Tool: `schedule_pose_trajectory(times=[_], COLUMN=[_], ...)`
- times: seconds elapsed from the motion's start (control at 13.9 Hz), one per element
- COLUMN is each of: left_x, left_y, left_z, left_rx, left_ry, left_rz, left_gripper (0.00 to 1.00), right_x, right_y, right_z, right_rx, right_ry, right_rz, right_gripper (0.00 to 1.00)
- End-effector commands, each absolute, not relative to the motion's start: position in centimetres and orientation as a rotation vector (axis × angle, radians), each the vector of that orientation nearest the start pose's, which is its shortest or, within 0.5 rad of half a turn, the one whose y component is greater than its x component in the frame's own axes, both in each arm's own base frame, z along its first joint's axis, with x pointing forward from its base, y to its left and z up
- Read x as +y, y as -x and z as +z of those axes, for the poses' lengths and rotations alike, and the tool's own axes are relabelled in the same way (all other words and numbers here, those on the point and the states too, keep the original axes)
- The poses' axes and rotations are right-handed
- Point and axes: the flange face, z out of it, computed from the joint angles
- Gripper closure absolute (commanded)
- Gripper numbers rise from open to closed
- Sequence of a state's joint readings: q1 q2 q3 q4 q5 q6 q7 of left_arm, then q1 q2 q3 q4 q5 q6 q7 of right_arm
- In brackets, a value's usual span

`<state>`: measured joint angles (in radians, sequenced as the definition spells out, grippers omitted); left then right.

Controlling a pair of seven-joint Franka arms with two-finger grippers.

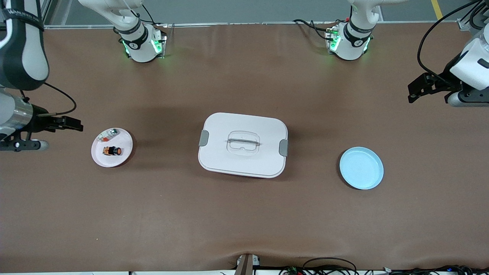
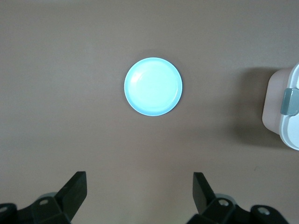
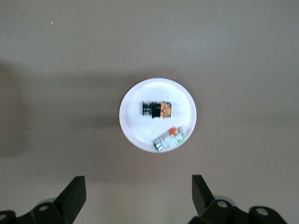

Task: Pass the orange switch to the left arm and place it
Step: 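Lower the right gripper over the orange switch on the white plate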

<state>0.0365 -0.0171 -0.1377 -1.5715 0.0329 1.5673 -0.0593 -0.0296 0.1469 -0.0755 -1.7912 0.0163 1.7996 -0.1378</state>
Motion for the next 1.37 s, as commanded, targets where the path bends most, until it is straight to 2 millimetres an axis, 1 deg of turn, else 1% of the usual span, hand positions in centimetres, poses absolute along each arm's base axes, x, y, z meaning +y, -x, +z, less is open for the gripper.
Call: schedule_pose_trajectory(times=[0.0, 0.07, 0.14, 0.22, 0.29, 0.36, 0.5, 0.58, 0.72, 1.01, 1.15, 1.29], left_x=[-5.1, -5.2, -5.1, -5.1, -5.2, -5.2, -5.2, -5.2, -5.0, -5.1, -5.0, -5.0], left_y=[-54.7, -54.7, -54.7, -54.7, -54.7, -54.7, -54.7, -54.7, -54.8, -54.8, -54.8, -54.8], left_z=[63.7, 63.8, 63.7, 63.6, 63.8, 63.8, 63.8, 63.8, 63.8, 63.7, 63.7, 63.8], left_rx=[0.061, 0.063, 0.059, 0.059, 0.061, 0.061, 0.061, 0.061, 0.059, 0.059, 0.056, 0.056], left_ry=[3.109, 3.11, 3.11, 3.11, 3.111, 3.111, 3.111, 3.111, 3.111, 3.112, 3.112, 3.112], left_rz=[-0.02, -0.023, -0.02, -0.018, -0.023, -0.023, -0.025, -0.023, -0.023, -0.023, -0.02, -0.025], left_gripper=[0.0, 0.0, 0.0, 0.0, 0.0, 0.0, 0.0, 0.0, 0.0, 0.0, 0.0, 0.0], right_x=[-6.6, -6.7, -7.2, -8.5, -9.1, -9.1, -9.1, -9.0, -8.2, -8.1, -8.2, -8.2], right_y=[-56.3, -55.8, -55.3, -55.0, -54.9, -54.7, -54.6, -54.7, -55.2, -55.6, -55.9, -56.0], right_z=[40.4, 38.4, 36.9, 35.8, 34.6, 32.8, 30.4, 29.7, 28.6, 25.9, 25.0, 23.2], right_rx=[-0.071, -0.111, -0.213, -0.295, -0.32, -0.303, -0.296, -0.254, -0.055, -0.031, -0.03, -0.031], right_ry=[3.123, 3.125, 3.125, 3.124, 3.125, 3.117, 3.107, 3.105, 3.105, 3.114, 3.121, 3.127], right_rz=[0.137, 0.104, 0.058, 0.018, -0.003, 0.012, 0.073, 0.085, 0.076, 0.066, 0.032, 0.028], right_gripper=[0.0, 0.0, 0.0, 0.0, 0.0, 0.0, 0.0, 0.0, 0.0, 0.0, 0.0, 0.0])
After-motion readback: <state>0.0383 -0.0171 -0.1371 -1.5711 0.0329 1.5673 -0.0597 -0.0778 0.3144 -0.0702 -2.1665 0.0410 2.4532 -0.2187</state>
